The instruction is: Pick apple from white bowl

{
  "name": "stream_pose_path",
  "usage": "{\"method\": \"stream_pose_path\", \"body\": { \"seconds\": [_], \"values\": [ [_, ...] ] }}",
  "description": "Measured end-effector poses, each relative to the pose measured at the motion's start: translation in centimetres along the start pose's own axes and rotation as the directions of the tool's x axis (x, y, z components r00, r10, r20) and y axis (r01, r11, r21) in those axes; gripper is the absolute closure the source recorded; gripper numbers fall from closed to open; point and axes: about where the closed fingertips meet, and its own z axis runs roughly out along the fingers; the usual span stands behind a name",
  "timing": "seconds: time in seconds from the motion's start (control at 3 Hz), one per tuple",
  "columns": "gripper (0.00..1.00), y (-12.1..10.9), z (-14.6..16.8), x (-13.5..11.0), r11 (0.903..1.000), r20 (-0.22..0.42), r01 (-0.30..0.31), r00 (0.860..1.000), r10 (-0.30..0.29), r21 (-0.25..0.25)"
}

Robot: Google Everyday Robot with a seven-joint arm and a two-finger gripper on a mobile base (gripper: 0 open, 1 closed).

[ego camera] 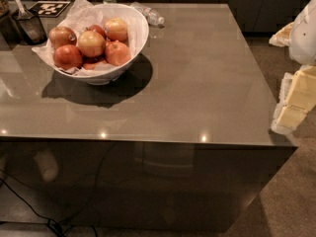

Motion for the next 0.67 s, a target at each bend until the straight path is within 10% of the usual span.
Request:
{"method": "stream_pose_path", "body": {
  "seconds": [0.67],
  "values": [
    [0.00, -0.24, -0.09, -0.41, 1.0000, 0.002, -0.002, 1.000, 0.002, -0.005]
  ]
}}
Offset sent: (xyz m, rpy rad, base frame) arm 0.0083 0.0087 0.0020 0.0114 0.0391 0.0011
